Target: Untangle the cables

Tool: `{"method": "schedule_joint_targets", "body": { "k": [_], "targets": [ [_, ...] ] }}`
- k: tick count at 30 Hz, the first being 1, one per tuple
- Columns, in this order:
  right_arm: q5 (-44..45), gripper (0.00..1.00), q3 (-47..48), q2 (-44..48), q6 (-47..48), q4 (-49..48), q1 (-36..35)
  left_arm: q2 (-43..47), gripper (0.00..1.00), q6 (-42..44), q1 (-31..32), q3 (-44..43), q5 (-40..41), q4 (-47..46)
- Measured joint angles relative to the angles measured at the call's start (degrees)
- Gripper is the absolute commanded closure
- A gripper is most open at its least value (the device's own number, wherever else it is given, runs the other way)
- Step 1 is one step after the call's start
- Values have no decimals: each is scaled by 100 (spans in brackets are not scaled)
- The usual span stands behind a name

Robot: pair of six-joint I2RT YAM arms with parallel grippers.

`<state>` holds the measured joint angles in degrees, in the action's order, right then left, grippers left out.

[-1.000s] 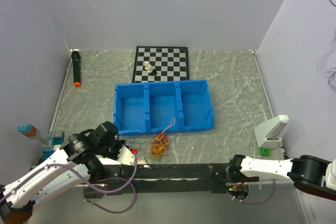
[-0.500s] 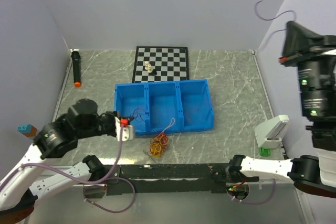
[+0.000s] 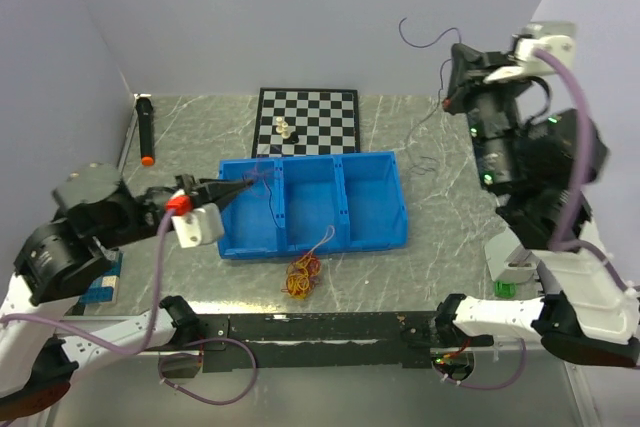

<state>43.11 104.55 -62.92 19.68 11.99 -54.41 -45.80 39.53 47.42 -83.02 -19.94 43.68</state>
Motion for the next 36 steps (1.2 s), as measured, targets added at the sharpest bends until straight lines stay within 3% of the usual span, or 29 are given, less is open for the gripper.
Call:
{"method": "schedule_joint_targets", "body": {
  "k": [7, 19, 24, 36],
  "targets": [
    [-597, 100, -649, -90, -866, 483, 1012, 63, 99, -179, 0, -358, -63, -1204],
    [-1003, 100, -896, -109, -1261, 564, 1228, 428, 99, -234, 0, 623, 286, -4500],
    [-1064, 100, -1049, -131, -1329, 481, 1309, 385, 99, 101, 0, 616, 181, -5095],
    [-1429, 100, -2162, -225, -1928, 514, 1818, 302, 99, 780, 0, 1029, -293, -5560]
  ]
}}
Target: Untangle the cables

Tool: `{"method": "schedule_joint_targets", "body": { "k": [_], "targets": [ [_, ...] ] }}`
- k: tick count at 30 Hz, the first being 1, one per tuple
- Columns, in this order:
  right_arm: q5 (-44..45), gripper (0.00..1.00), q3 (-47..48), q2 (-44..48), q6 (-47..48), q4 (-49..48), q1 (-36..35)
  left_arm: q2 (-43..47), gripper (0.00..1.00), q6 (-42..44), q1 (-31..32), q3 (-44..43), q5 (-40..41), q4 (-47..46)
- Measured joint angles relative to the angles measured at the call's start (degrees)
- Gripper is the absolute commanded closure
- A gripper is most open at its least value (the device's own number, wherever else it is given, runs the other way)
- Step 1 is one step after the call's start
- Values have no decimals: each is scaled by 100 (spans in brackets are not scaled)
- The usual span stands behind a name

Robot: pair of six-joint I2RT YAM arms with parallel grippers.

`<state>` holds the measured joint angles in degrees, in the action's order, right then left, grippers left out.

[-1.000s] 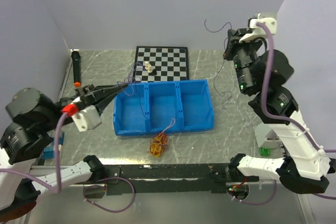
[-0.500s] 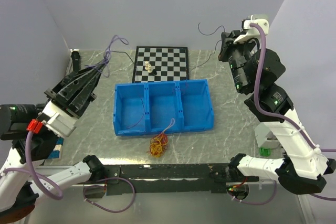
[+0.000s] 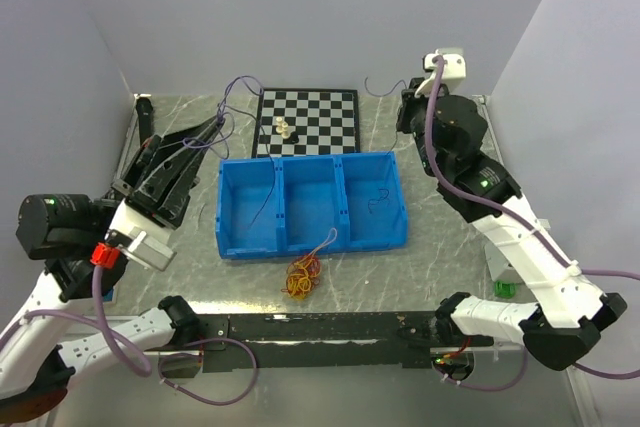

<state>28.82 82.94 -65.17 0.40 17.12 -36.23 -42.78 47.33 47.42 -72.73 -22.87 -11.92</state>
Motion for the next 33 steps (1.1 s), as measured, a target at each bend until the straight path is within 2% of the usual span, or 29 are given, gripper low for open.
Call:
{"method": "schedule_joint_targets", "body": {
  "k": [5, 17, 22, 26, 27, 30, 32, 33],
  "targets": [
    [-90, 100, -656, 11, -461, -52, 122, -168, 99, -17, 0, 146, 24, -345],
    [-17, 100, -2304, -9, -2623, 752, 227, -1377, 99, -831, 2, 127, 557, -767],
    [-396, 100, -2992, 136, -3171, 774, 313, -1582, 99, -1062, 59, 127, 791, -925],
    [-798, 100, -3198, -352, -3421, 551, 422, -1692, 99, -1141, 151, 127, 949, -1121],
    [-894, 93, -3198, -520, -3451, 479, 457, -1727, 99, -1154, 177, 127, 984, -1145],
    [-1231, 47, -3195, -1027, -3567, 232, 592, -1871, 99, -1161, 245, 127, 1091, -1187],
    [-1405, 30, -3195, -1202, -3591, 199, 664, -1961, 99, -1161, 278, 127, 1139, -1187],
    [-1486, 25, -3198, -1213, -3611, 197, 688, -2022, 99, -1165, 293, 125, 1185, -1189]
  ]
}}
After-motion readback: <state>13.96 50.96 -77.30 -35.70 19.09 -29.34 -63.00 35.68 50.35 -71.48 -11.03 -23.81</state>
